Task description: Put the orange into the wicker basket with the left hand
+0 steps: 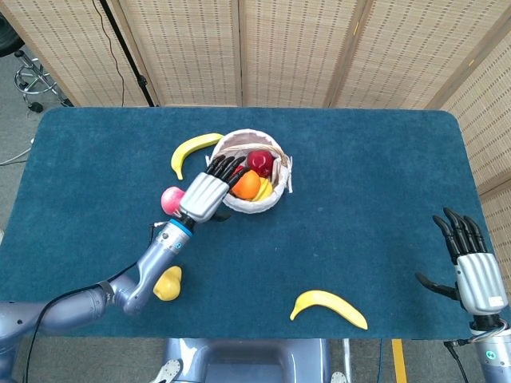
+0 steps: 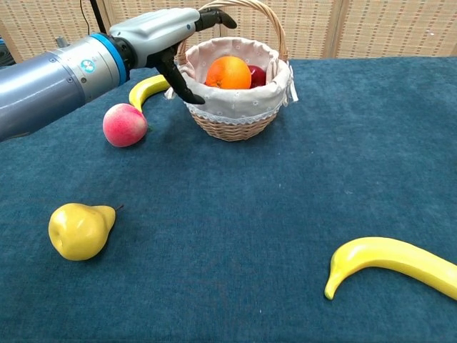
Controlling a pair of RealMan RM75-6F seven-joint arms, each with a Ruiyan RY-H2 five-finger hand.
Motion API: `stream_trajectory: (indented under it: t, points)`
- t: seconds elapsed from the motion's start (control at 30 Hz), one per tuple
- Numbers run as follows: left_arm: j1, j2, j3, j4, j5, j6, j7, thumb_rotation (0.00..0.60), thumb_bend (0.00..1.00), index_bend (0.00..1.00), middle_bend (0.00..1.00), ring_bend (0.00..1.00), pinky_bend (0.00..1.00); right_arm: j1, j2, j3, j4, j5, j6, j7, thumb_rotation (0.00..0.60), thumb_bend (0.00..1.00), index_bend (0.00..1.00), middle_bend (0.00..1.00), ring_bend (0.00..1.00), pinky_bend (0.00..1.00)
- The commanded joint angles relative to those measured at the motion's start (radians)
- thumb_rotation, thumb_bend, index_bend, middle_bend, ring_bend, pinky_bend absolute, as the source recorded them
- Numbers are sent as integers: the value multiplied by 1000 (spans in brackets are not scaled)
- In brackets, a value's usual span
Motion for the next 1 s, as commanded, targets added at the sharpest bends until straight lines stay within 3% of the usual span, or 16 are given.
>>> stream_trajectory:
  t: [0.03,0.3,0.53,0.8,1.0]
  points:
    - [32,51,16,-81,-27,32,58,600,128,103,0,0,0,1,-1,0,1,2,-3,2,600,0,0,0,0,0]
    - [132,188,40,-342,-111,119,142,600,128,83,0,0,0,4,-2,-3,1,1,-10,10,600,0,3,0,0,0]
    - [269,340,127,-550,-65,236,113,600,128,75,0,0,0,7,-2,-3,3,5,-19,11,600,0,5,0,0,0]
    - [423,476,228,-618,26,379,43,600,128,75,0,0,0,7,-2,-4,-2,1,-18,10,600,0,8,0,0,0]
    - [536,511,289,-577,58,472,-55,600,128,71,0,0,0,16,-7,-4,4,11,-40,14,600,0,9,0,0,0]
